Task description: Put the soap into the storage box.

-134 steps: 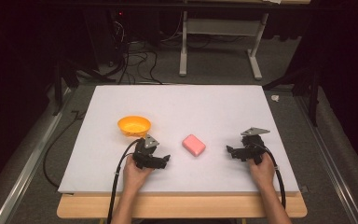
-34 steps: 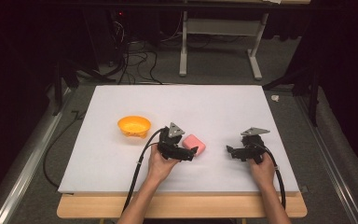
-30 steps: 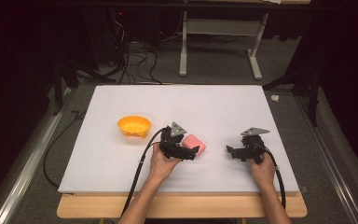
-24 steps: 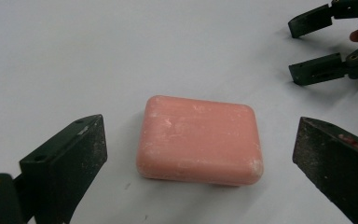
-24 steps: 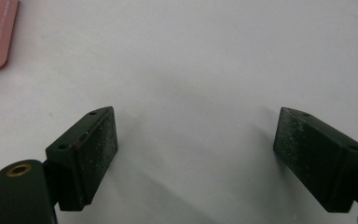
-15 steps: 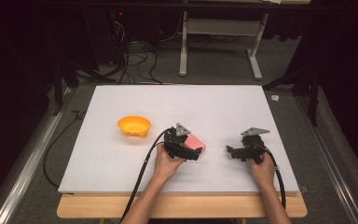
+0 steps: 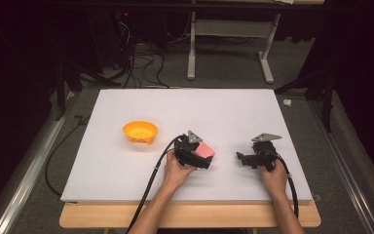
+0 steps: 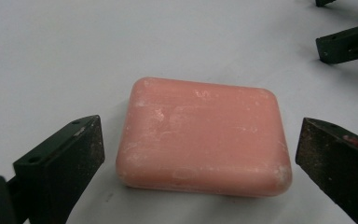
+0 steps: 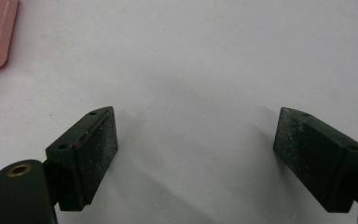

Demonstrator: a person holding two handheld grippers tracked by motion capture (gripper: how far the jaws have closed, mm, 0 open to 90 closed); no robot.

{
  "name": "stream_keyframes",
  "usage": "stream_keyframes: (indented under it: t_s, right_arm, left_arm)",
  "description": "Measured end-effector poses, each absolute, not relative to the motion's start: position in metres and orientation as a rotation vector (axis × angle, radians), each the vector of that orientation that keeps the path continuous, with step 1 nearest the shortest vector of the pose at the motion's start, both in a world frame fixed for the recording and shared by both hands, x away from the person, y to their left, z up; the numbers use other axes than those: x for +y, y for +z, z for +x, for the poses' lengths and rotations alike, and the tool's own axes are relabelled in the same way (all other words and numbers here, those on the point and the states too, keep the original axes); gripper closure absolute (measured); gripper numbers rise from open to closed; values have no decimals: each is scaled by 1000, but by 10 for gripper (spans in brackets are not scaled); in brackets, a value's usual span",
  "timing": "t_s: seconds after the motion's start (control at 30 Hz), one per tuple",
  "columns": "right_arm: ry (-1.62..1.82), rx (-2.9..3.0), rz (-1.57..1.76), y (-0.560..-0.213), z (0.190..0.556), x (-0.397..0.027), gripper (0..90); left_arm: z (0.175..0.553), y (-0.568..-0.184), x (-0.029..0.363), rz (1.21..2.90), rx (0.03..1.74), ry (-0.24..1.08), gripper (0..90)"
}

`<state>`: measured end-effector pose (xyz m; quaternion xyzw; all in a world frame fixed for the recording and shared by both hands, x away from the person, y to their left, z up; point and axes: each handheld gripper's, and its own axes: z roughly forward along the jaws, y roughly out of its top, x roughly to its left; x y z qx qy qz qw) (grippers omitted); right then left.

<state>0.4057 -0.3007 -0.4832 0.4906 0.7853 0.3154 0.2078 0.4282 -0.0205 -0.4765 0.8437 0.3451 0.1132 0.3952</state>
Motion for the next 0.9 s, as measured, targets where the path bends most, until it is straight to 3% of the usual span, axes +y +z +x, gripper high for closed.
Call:
stream_keyframes:
  t_s: [0.43, 0.9]
  right_arm:
    - [877, 2188, 1367, -483, 406, -301, 142]
    - [878, 2186, 1366, -483, 406, -301, 143]
  left_arm:
    - [429, -484, -29, 2172, 856, 320, 128]
    - [427, -484, -29, 2188, 837, 339, 136]
